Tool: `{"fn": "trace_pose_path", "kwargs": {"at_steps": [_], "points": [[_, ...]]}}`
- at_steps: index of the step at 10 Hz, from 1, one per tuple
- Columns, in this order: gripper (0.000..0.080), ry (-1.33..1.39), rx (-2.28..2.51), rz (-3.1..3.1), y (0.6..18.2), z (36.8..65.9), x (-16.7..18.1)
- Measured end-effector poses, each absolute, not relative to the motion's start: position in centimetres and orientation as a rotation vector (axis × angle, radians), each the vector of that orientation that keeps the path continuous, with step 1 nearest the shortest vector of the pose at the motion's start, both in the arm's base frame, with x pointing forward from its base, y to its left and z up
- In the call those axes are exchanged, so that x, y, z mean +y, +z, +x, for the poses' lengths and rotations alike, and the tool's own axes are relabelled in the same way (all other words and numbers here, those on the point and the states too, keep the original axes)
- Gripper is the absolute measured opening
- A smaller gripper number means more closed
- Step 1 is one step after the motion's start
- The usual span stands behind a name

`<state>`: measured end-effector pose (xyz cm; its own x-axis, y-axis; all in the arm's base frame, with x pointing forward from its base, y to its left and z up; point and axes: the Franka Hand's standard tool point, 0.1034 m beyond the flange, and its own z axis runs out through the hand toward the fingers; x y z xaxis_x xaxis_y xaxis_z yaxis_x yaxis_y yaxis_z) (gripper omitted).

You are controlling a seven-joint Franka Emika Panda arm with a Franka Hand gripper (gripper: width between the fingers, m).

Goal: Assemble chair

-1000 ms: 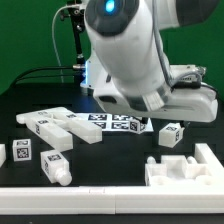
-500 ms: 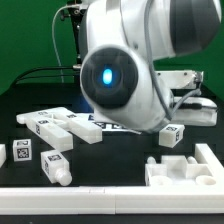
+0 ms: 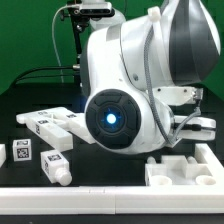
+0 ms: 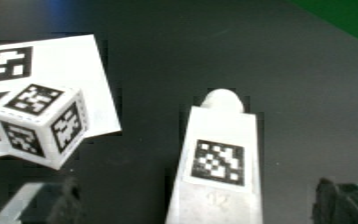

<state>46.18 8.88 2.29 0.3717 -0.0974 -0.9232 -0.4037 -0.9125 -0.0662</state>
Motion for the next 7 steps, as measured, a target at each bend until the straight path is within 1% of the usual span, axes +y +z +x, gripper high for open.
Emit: {"fn": "trace_pose_path", "kwargs": {"at_steps": [2,4,6,7], "points": [[0.0649,1.565,0.449,-2.355,1.58,45.49,9.22],[0.0649,1.574,0.443,-2.355,1.42,45.29,9.56],[0.039,1.575,0.444,-2.354,1.39,45.27,9.54],[0.039,1.576,0.444,-2.353,1.4,45.26,9.54]]}}
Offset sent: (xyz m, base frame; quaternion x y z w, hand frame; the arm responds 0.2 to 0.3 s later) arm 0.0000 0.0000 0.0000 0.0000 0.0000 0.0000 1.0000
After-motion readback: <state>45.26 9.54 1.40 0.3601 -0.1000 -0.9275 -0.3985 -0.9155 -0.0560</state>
